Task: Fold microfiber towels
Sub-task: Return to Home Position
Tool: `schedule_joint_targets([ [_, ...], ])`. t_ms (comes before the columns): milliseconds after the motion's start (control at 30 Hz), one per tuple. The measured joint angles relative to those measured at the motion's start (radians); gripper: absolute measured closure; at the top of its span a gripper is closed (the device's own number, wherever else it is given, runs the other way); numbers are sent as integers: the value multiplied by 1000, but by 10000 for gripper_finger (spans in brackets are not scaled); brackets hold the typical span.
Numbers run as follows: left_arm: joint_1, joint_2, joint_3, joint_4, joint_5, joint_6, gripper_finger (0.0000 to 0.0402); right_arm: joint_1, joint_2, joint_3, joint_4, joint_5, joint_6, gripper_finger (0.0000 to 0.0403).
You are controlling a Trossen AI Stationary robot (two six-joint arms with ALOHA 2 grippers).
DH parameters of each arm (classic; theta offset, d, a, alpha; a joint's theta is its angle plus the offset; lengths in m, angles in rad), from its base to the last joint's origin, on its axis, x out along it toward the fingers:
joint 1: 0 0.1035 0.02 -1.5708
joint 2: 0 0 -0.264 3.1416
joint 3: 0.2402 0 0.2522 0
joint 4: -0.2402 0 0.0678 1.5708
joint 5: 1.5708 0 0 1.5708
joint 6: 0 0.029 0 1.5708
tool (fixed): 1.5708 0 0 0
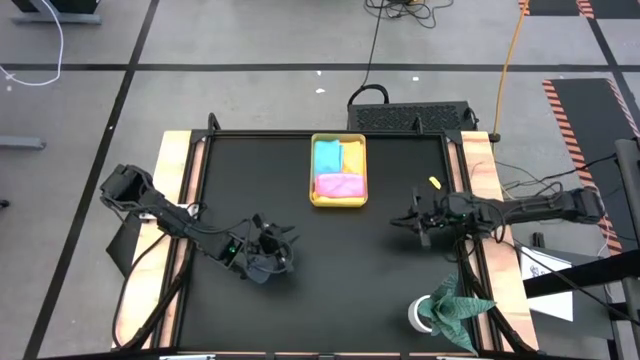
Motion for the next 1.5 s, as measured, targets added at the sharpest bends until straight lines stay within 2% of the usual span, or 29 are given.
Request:
schedule_joint_targets([
  [100,19,-17,0,8,-19,77,280,0,-43,-47,43,0,-2,403],
  [200,49,-66,-2,0,-32,141,280,0,-61,-49,-23,-2,-32,403],
  [367,77,-196,-91,5,-27,215,280,3,-62,-50,-18,0,-117,403],
  [567,121,-482,-307,16,63,226,289,3,-62,-52,-23,-3,-109,403],
  [667,151,-650,-416,44,66,282,319,3,-62,-52,-19,-4,-109,403],
  [767,202,-817,-512,60,100,327,369,3,-62,-53,-12,-4,-107,403],
  [867,285,-971,-583,73,223,357,394,3,-62,-53,-7,-8,-60,403],
  [1033,461,-1155,-633,82,532,430,398,-20,-63,-54,-44,-197,-86,403],
  [1133,548,-1222,-643,49,637,458,399,-45,-66,-54,-55,-218,-85,403],
  [1267,629,-1314,-643,-94,716,448,399,-89,-82,-54,-105,-216,-107,403],
  [1500,667,-1519,-644,-320,736,420,400,-161,-184,-54,-158,-215,-133,403],
])
